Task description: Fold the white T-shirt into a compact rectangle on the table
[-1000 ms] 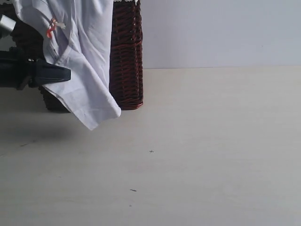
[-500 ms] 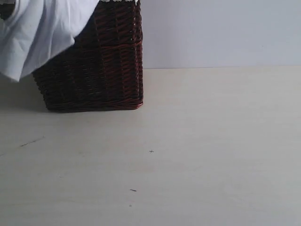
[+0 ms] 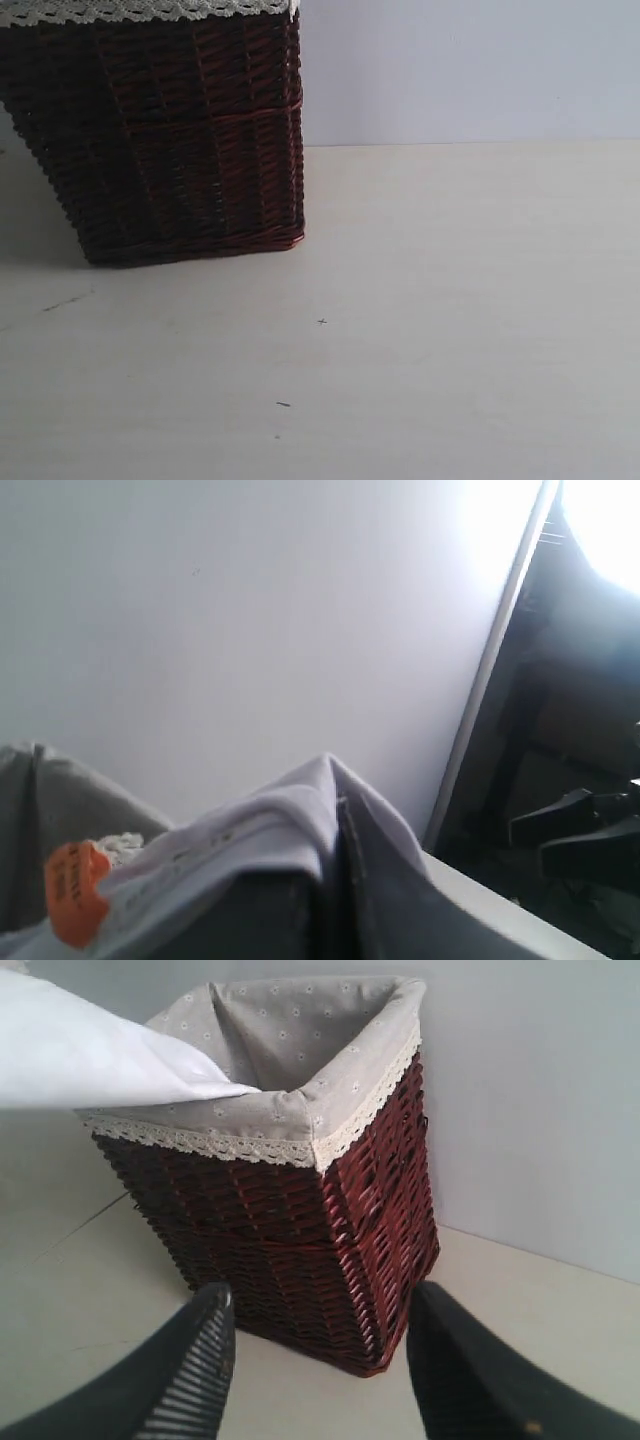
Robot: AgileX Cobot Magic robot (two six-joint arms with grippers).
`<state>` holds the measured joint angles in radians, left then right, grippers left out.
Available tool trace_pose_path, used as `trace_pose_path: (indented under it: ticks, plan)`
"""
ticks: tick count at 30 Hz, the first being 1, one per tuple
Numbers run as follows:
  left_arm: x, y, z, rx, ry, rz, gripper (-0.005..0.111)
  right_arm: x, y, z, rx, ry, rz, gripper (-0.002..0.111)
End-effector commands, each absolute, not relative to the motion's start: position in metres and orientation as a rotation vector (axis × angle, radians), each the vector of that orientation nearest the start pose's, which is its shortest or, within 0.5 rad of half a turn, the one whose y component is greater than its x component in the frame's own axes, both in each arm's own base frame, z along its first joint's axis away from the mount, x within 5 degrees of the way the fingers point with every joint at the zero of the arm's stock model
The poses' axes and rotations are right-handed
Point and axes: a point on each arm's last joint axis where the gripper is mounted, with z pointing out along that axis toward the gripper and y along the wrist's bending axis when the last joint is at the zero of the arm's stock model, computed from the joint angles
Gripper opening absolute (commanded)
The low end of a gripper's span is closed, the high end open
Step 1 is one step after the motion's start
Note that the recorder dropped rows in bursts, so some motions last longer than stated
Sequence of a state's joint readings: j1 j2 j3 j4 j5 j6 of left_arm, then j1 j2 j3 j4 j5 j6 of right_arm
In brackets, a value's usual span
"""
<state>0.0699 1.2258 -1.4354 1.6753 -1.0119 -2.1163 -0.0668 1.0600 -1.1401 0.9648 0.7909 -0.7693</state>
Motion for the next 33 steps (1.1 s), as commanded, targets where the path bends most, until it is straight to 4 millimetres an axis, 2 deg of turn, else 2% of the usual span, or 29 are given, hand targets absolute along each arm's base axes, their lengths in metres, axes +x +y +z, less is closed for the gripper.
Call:
trace_pose_path:
  ticks: [1, 4, 6, 10, 13, 17, 21, 24, 27, 33]
  plan:
    - [0.216, -0.06, 0.529, 0.508, 1.38, -0.93, 0.0, 0.21, 0.041, 0.429, -0.36, 1.844, 0.582, 0.056]
    - [0.223, -0.055, 0.532, 0.429, 1.368, -0.878, 0.0, 0.21, 0.042, 0.43, -0.362, 1.841, 0.605, 0.056]
    - [0.231, -0.053, 0.528, 0.407, 1.384, -0.868, 0.0, 0.208, 0.049, 0.429, -0.427, 1.835, 0.615, 0.056]
    - [0.252, -0.051, 0.516, 0.389, 1.428, -0.885, 0.0, 0.204, 0.078, 0.421, -0.663, 1.825, 0.682, 0.055]
    - [0.267, -0.051, 0.513, 0.394, 1.445, -0.897, 0.0, 0.211, 0.096, 0.408, -0.768, 1.864, 0.711, 0.047]
    - [0.282, -0.051, 0.516, 0.42, 1.441, -0.907, 0.0, 0.23, 0.12, 0.386, -0.881, 1.888, 0.781, 0.021]
    - [0.292, -0.051, 0.524, 0.437, 1.414, -0.895, 0.0, 0.26, 0.153, 0.352, -0.98, 1.857, 0.829, 0.001]
    - [0.297, -0.051, 0.53, 0.445, 1.396, -0.89, 0.0, 0.289, 0.17, 0.325, -0.948, 1.84, 0.773, 0.0]
    - [0.303, -0.05, 0.535, 0.457, 1.367, -0.877, 0.0, 0.308, 0.183, 0.303, -0.945, 1.771, 0.784, 0.0]
    - [0.324, -0.045, 0.549, 0.38, 1.257, -0.935, 0.0, 0.327, 0.199, 0.271, -0.977, 1.64, 0.87, 0.0]
